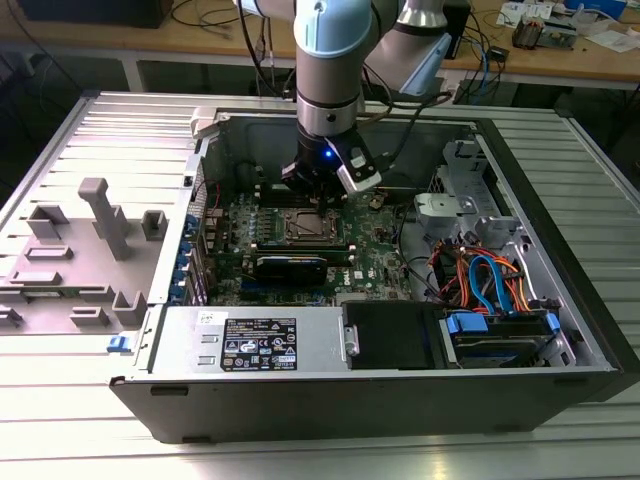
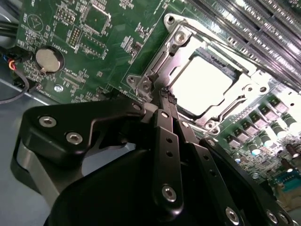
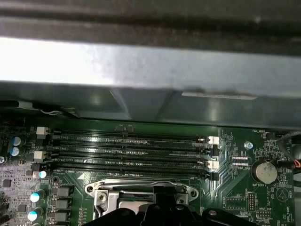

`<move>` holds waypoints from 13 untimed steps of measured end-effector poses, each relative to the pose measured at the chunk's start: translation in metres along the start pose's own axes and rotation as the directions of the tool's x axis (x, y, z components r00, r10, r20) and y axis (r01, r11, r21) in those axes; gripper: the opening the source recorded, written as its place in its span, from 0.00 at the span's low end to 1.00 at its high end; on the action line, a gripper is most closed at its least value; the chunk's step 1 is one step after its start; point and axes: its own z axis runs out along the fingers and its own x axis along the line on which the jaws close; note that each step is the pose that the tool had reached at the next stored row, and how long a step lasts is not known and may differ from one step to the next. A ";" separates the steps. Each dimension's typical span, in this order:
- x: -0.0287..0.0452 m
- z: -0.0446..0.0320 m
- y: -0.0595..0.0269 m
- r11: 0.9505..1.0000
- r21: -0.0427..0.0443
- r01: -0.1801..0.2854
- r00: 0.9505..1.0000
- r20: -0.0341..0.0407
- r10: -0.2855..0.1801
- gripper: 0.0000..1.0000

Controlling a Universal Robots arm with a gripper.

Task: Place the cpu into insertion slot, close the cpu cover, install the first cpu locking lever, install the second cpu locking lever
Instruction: 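Install the second cpu locking lever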

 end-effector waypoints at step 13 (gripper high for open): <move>0.0003 -0.0033 -0.0078 1.000 0.000 0.000 1.000 0.000 0.000 0.11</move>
